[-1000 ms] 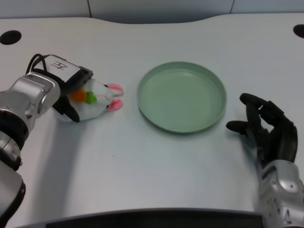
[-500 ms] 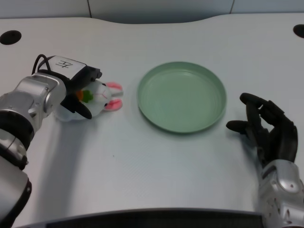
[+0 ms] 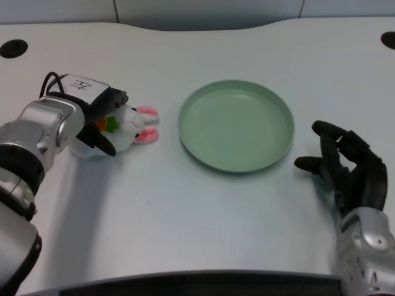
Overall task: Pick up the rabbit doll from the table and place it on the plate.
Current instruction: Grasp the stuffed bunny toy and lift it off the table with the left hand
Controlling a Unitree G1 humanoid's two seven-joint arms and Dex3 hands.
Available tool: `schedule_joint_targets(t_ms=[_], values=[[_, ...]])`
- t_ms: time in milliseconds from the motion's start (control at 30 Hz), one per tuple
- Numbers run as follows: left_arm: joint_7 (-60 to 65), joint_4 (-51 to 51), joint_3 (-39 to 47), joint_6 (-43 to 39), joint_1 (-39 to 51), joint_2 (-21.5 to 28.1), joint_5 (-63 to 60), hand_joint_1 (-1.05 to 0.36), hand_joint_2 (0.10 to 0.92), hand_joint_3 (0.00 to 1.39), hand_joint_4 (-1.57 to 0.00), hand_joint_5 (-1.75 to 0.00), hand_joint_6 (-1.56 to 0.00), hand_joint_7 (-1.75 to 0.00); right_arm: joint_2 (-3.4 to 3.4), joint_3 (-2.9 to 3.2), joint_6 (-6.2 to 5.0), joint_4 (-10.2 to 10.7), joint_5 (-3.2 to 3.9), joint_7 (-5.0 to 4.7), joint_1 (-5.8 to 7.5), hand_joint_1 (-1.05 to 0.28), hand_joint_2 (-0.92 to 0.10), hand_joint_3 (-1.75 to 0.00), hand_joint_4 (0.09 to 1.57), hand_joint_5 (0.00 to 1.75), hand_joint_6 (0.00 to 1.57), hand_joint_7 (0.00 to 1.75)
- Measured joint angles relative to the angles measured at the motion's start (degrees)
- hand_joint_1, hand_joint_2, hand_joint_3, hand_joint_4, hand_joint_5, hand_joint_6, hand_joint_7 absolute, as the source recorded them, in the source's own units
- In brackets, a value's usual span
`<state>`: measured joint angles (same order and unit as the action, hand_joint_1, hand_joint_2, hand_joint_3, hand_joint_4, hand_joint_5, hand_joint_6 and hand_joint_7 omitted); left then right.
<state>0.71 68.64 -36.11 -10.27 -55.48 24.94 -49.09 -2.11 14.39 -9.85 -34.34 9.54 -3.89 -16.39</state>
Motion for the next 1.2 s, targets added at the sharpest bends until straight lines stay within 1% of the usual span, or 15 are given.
schedule_joint_targets(t_ms=[100,200,233,267,300,367,467,567,633,733,767,867,967,1067,1200], values=[[0.0,0.6,-0.1,0.0,-0.1,-0.1,0.0,-0.81,0.877,0.00,-0.36,-0.11,-0.35,-0.01,0.00,0.02,0.00,0.0,0.08,0.10,0.00,-0.31,-0.92,-0.25,0.78,1.14,0.79,0.50],[1.7,1.0,-0.3,0.0,-0.1,-0.2,-0.1,-0.67,0.846,0.00,-0.47,-0.16,-0.49,-0.06,0.00,0.15,0.16,0.0,0.37,0.10,0.00,-0.31,-0.92,-0.24,0.78,1.15,0.80,0.50],[3.1,1.1,-0.4,-0.1,-0.1,-0.2,-0.1,-0.60,0.826,0.00,-0.54,-0.29,-0.62,-0.13,0.00,0.17,0.19,0.0,0.39,0.08,0.00,-0.31,-0.92,-0.24,0.79,1.15,0.80,0.50],[4.9,1.1,-0.4,-0.3,-0.1,-0.3,-0.2,-0.53,0.821,0.00,-0.49,-0.59,-0.70,-0.22,0.00,0.17,0.22,0.0,0.38,0.04,0.01,-0.31,-0.92,-0.24,0.79,1.16,0.80,0.50],[6.2,1.1,-0.4,-0.5,-0.1,-0.3,-0.2,-0.47,0.835,0.00,-0.45,-0.84,-0.68,-0.42,0.00,0.14,0.22,0.0,0.33,-0.01,0.01,-0.31,-0.92,-0.25,0.79,1.16,0.80,0.50],[6.9,1.2,-0.3,-0.8,-0.1,-0.4,0.1,-0.40,0.847,0.00,-0.48,-1.17,-0.62,-0.82,-0.03,0.06,0.21,0.0,0.15,-0.01,0.01,-0.31,-0.92,-0.25,0.78,1.16,0.80,0.50],[6.8,1.5,0.2,-0.6,-0.1,-1.0,0.5,-0.38,0.845,0.00,-0.56,-1.30,-0.62,-0.96,-0.05,0.03,0.20,0.0,0.07,0.00,0.01,-0.31,-0.92,-0.26,0.77,1.15,0.80,0.50],[9.1,1.6,0.3,-0.9,-0.1,-1.3,0.6,-0.31,0.784,0.00,-0.67,-1.63,-0.58,-1.38,-0.05,0.03,0.20,0.0,-0.01,0.00,0.01,-0.32,-0.92,-0.26,0.77,1.15,0.80,0.50],[12.1,1.7,0.3,-1.4,0.1,-1.3,0.5,-0.29,0.762,0.00,-0.73,-1.69,-0.63,-1.33,-0.04,0.03,0.21,0.0,-0.06,-0.06,0.01,-0.31,-0.92,-0.26,0.77,1.15,0.80,0.50],[14.4,1.9,0.2,-1.6,0.2,-1.3,0.5,-0.25,0.791,0.01,-0.79,-1.74,-0.67,-1.33,-0.04,0.07,0.21,0.0,-0.04,-0.14,0.01,-0.31,-0.92,-0.26,0.78,1.16,0.80,0.49],[14.5,2.1,0.2,-1.6,0.2,-1.3,0.5,-0.23,0.815,0.02,-0.80,-1.74,-0.64,-1.45,-0.04,0.07,0.21,0.0,-0.04,-0.14,0.01,-0.31,-0.92,-0.26,0.78,1.16,0.80,0.49],[14.3,2.8,0.2,-1.7,0.2,-1.3,0.5,-0.20,0.854,0.02,-0.81,-1.75,-0.62,-1.53,-0.04,0.08,0.21,0.0,-0.03,-0.08,0.01,-0.31,-0.92,-0.26,0.78,1.15,0.80,0.49],[14.3,3.0,0.4,-2.7,0.2,-1.2,0.8,-0.12,0.908,0.05,-0.81,-1.75,-0.57,-1.71,-0.04,0.08,0.21,0.0,-0.02,-0.03,0.01,-0.31,-0.92,-0.26,0.77,1.14,0.79,0.48],[13.6,3.0,2.0,-3.8,0.2,-1.2,2.7,-0.14,0.920,0.13,-0.80,-1.75,-0.57,-1.74,-0.06,0.10,0.21,0.0,0.01,0.22,0.00,-0.31,-0.92,-0.27,0.77,1.14,0.79,0.48],[13.2,2.6,4.8,-4.5,0.2,-1.1,5.8,-0.11,0.906,0.13,-0.77,-1.75,-0.56,-1.75,-0.06,0.21,0.21,0.0,0.06,0.15,0.00,-0.31,-0.92,-0.26,0.77,1.13,0.81,0.48]])
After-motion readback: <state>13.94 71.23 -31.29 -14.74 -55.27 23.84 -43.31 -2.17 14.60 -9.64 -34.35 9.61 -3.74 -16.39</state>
